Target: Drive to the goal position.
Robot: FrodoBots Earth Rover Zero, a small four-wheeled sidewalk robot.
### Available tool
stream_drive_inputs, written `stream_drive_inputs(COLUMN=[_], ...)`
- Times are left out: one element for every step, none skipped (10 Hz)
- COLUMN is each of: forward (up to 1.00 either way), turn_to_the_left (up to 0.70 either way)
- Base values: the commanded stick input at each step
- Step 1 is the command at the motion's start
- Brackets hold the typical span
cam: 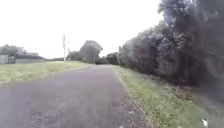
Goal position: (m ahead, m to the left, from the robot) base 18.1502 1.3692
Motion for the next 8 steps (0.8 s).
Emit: stream_drive_inputs(forward=[0.70,0.70,0.70,0.70,0.70,0.70,0.70,0.70], turn_to_the_left=[0.27,0.03,0.05,0.00,0.00,0.00,0.11,0.32])
